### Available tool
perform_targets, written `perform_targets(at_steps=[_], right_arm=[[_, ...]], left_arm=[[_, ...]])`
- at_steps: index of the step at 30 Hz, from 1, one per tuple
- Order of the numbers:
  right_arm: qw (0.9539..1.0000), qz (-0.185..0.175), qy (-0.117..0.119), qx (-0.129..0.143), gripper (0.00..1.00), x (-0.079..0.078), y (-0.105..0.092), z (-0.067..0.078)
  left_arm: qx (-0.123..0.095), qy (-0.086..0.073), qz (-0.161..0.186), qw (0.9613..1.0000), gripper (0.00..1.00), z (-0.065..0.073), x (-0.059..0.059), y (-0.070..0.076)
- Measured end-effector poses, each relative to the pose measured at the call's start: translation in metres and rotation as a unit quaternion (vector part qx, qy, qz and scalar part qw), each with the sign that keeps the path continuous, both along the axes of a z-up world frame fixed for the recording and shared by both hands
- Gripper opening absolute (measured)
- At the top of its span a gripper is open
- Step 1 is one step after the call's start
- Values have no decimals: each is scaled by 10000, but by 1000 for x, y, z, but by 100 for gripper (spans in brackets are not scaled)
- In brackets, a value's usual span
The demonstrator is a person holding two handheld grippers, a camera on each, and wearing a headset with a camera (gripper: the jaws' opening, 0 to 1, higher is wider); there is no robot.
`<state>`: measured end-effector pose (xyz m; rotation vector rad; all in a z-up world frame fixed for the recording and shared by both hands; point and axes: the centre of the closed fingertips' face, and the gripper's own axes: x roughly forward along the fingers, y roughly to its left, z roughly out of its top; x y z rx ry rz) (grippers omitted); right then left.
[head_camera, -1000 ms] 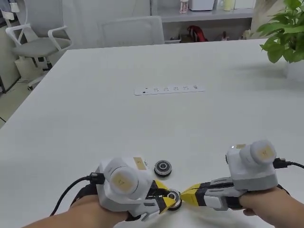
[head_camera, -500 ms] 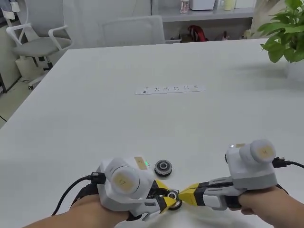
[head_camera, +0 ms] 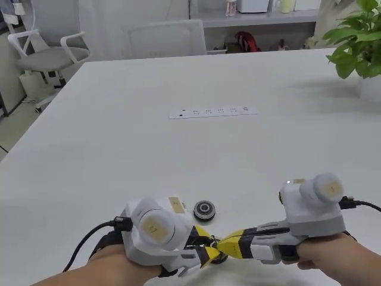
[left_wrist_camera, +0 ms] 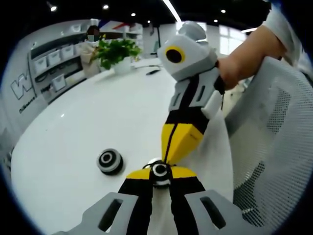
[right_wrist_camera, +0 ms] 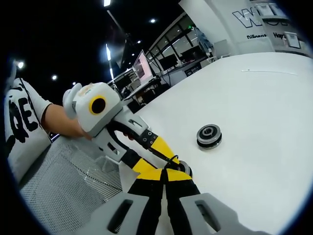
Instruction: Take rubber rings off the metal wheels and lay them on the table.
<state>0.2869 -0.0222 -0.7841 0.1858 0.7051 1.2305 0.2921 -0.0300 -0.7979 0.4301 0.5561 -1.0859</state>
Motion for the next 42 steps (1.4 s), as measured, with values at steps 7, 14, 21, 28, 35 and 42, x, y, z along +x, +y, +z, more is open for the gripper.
perform_targets(at_steps=[7, 14, 21, 28, 35, 42], right_arm=[[9999, -100, 5, -127, 0, 3, -5, -5], [9997, -173, 36, -163, 0, 5, -8, -8], [9997, -201, 32, -139, 0, 5, -9, -6], [9997, -192, 21, -124, 0, 5, -9, -5], [9997, -208, 17, -108, 0, 5, -10, -4], [9998, -165, 13, -108, 0, 3, -8, -3]], left_arm=[[6, -6, -23, 10000, 13, 0, 0, 0], [-70, -64, -78, 9999, 13, 0, 0, 0], [-149, 132, -107, 9997, 19, 2, -2, 2], [-387, 280, -212, 9986, 26, 14, -10, 5], [-473, 262, -218, 9983, 33, 24, -13, 16], [-636, 247, -176, 9975, 46, 36, -16, 25]])
